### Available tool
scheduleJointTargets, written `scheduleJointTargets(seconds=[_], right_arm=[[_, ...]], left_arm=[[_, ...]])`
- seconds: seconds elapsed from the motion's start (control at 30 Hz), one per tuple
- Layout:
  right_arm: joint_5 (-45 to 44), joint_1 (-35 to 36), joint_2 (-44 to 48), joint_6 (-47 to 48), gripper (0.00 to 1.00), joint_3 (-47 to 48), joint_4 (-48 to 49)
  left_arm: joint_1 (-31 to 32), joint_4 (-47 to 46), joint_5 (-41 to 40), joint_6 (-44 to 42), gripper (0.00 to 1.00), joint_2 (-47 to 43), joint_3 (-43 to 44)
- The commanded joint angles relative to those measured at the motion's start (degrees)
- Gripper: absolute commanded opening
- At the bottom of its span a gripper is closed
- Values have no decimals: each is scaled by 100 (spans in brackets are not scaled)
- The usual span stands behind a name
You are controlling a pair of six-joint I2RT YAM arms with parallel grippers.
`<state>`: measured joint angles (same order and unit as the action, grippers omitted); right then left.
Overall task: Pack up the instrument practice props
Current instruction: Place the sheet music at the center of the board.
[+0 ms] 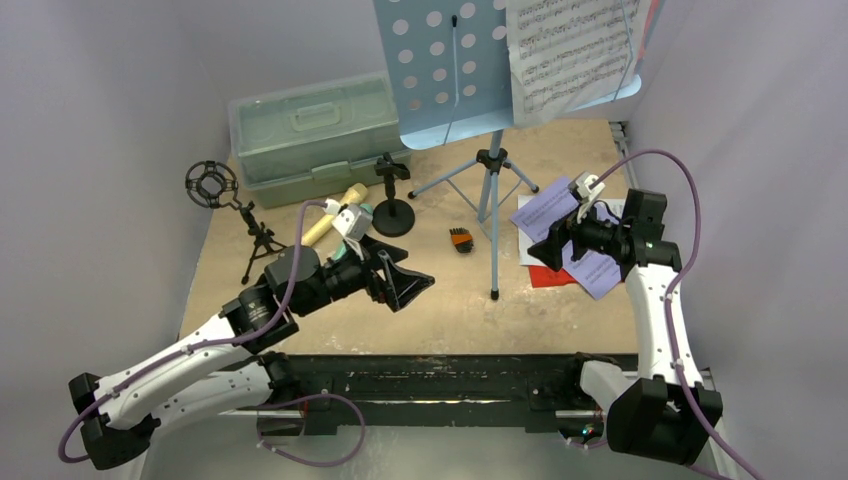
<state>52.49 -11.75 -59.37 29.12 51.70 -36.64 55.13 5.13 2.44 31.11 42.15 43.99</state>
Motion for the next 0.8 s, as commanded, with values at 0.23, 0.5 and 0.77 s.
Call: scheduleJointTargets(seconds=[0.23, 0.5, 0.77], right_arm=[[141, -20, 163, -18, 99, -63, 131], [139, -16, 194, 58, 99, -68, 84], [133, -18, 242, 279, 99, -42, -97]], left_arm=[[-10, -206, 457, 333, 100, 333, 531], [-11, -167, 350, 263, 100, 303, 391], [-11, -346, 239, 209, 100, 263, 199]])
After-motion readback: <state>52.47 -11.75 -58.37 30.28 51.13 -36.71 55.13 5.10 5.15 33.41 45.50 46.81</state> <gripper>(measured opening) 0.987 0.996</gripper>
